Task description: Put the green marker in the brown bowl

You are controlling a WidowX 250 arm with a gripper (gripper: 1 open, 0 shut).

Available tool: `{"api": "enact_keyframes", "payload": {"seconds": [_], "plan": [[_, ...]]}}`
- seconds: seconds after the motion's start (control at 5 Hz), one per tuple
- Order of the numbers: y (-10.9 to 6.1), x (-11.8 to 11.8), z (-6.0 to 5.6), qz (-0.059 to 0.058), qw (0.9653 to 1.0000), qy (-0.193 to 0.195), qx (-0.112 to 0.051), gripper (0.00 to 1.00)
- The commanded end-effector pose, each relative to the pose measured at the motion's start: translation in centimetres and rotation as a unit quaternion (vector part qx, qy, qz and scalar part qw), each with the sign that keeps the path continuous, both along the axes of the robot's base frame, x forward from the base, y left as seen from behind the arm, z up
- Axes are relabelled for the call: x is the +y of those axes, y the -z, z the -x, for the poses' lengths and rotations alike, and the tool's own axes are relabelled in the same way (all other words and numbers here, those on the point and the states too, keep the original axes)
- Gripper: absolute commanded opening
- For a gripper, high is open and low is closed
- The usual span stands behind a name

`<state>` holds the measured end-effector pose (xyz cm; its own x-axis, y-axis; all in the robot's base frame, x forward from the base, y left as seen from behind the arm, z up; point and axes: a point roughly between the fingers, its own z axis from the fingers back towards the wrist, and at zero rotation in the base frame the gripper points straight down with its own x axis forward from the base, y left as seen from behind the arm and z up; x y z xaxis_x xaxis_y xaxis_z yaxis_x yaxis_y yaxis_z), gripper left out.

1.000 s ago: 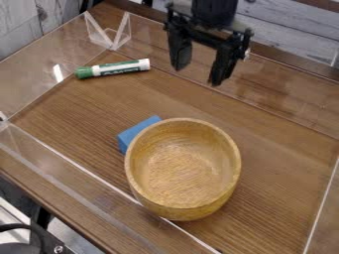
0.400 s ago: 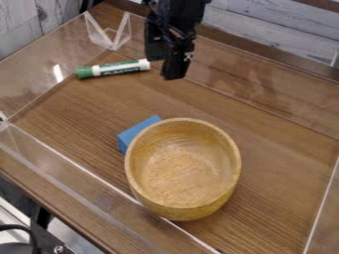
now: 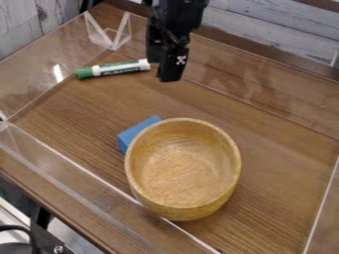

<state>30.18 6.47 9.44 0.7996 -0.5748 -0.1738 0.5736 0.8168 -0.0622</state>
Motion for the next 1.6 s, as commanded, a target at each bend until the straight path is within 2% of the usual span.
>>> {"api": "enact_keyframes", "payload": {"seconds": [0.0, 0.2, 0.8, 1.4], "plan": [[-1.4, 1.0, -1.3, -0.005, 0.9991, 0.027, -0.033, 1.00], [-1.0, 1.5, -1.5, -0.003, 0.9983, 0.049, -0.029, 1.00], [0.1, 3.8, -2.2, -0.002, 0.9927, 0.117, -0.026, 1.00], [1.4, 6.7, -2.6, 0.001, 0.9898, 0.139, -0.032, 1.00]]}}
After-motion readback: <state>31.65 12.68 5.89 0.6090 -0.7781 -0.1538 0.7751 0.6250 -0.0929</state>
